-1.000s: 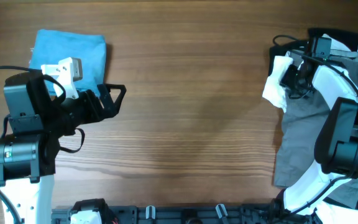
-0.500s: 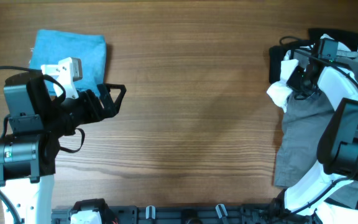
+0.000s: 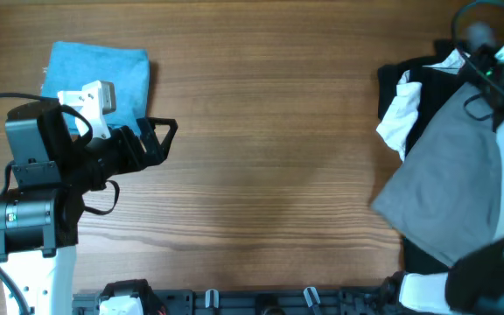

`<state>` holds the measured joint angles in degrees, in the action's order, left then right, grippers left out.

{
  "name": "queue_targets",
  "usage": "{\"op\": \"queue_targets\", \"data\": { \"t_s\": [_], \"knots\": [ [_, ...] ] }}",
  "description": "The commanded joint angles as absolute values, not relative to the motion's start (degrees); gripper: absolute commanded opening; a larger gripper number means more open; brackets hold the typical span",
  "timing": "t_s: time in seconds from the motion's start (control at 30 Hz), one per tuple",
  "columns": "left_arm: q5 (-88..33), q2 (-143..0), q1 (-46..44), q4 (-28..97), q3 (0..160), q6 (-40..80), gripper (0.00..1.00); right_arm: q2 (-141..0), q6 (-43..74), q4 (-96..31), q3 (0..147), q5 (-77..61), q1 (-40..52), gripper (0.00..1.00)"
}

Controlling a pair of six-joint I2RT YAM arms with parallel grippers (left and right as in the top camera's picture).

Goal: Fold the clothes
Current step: 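Reach the right gripper into the clothes pile and grasp the grey shorts, then pull the grey shorts with the right gripper to the table center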

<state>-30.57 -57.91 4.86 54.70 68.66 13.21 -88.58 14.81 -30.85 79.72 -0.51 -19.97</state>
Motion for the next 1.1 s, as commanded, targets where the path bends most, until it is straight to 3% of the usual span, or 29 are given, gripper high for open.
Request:
{"op": "queue_targets", "data": {
  "t_s": [0.0,0.13,0.33,0.5,0.63,0.7,0.8,0.83,1.07],
  "knots": [
    [-31.70,-57.60,4.60,54.68,69.45,13.93,1.00,-89.95,13.67,-33.78,79.59,-2.94,-19.55,0.04],
    [-31.70,-57.58,4.60,53.71,69.45,13.93,1.00,-89.76,13.47,-32.01,79.99,-8.58,-19.46,0.04],
    [-31.66,-56.58,4.67,50.54,69.45,14.26,1.00,-88.03,15.84,-29.74,86.80,-35.46,-14.94,0.04],
    [-30.89,-54.63,5.34,46.46,69.45,16.12,1.00,-86.37,14.55,-29.28,89.03,-36.88,1.48,0.05],
    [-27.97,-52.99,6.98,45.78,69.45,16.10,1.00,-87.46,10.46,-34.54,88.95,-28.36,20.88,0.05],
    [-27.55,-52.51,7.70,45.84,69.45,16.10,1.00,-89.14,9.37,-37.91,88.92,-20.53,30.30,0.16],
    [-27.40,-52.03,8.73,45.80,69.45,16.08,1.00,-92.33,9.13,-40.82,88.92,-5.78,40.80,0.74],
    [-27.35,-52.01,8.93,45.80,69.45,16.08,1.00,-93.25,9.21,-41.21,88.92,-1.10,42.89,0.82],
    [-27.40,-52.12,8.99,45.93,69.45,16.01,1.00,-92.95,10.20,-42.74,88.92,5.21,41.08,0.86]
  ]
}}
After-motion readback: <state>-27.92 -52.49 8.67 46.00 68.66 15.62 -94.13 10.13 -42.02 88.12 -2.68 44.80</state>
